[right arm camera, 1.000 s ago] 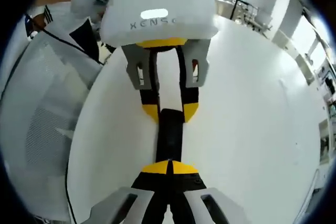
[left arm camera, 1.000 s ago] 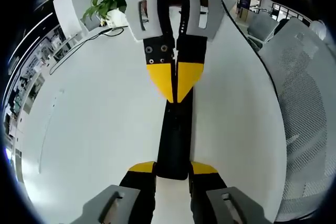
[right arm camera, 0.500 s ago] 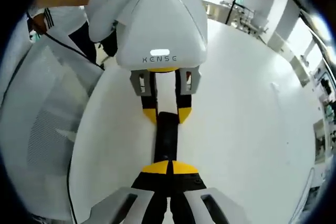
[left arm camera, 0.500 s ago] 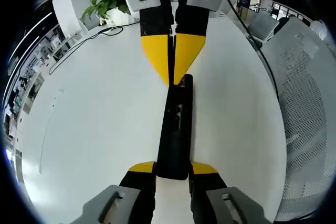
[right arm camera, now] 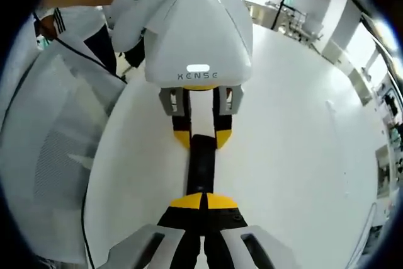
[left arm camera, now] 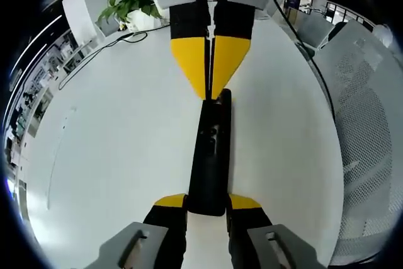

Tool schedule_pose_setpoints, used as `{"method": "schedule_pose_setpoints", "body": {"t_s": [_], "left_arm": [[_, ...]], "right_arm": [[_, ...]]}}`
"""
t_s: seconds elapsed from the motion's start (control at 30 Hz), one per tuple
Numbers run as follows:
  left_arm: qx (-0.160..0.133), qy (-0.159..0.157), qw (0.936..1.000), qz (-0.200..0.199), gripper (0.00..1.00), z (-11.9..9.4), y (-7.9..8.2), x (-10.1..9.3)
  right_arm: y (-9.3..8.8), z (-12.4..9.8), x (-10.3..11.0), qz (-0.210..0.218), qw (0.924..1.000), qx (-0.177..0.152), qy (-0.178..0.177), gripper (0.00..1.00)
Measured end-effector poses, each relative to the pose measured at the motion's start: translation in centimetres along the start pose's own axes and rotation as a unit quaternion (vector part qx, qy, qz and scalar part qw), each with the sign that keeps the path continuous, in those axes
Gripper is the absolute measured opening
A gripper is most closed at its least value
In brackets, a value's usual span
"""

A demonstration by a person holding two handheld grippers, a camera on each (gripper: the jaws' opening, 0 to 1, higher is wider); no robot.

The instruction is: Press the specified remote control buttons in sequence, fully releasing each button before pressing the next.

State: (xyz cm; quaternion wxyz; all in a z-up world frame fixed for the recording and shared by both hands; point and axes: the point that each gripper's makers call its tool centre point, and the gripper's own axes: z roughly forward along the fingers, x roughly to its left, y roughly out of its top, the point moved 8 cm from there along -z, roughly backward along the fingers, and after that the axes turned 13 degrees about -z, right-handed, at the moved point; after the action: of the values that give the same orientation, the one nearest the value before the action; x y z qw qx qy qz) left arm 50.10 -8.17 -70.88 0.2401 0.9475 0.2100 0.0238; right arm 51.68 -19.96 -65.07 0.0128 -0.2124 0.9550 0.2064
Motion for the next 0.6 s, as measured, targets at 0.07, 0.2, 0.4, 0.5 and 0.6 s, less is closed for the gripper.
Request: {"method": "schedule_pose_setpoints", "body": {"t_s": [0.07,0.2,0.4,0.5,0.6], "left_arm": [[0.000,-0.001,1.0000,-0.001,0.23,0.0,0.0,0.0],[-0.001,-0.002,1.0000,-0.002,0.23,0.0,0.0,0.0],[-0.002,-0.003,1.0000,-0.002,0.23,0.0,0.0,0.0],[-0.003,-0.003,1.0000,-0.003,0.23,0.0,0.0,0.0],[-0.003,-0.004,1.0000,-0.003,0.23,0.0,0.0,0.0]], "right_arm": [[0.0,0.2,0.1,-0.001,1.0000,0.000,0.001,0.00],[-0.2,0.7,0.3,0.001,1.0000,-0.001,0.005,0.00],[-0.6,2.1,0.9,0.002,0.9999,0.002,0.016,0.00],[-0.7,2.5,1.1,0.000,0.9998,0.005,0.020,0.00],[-0.8,2.9,1.1,0.001,0.9998,0.003,0.021,0.00]]}}
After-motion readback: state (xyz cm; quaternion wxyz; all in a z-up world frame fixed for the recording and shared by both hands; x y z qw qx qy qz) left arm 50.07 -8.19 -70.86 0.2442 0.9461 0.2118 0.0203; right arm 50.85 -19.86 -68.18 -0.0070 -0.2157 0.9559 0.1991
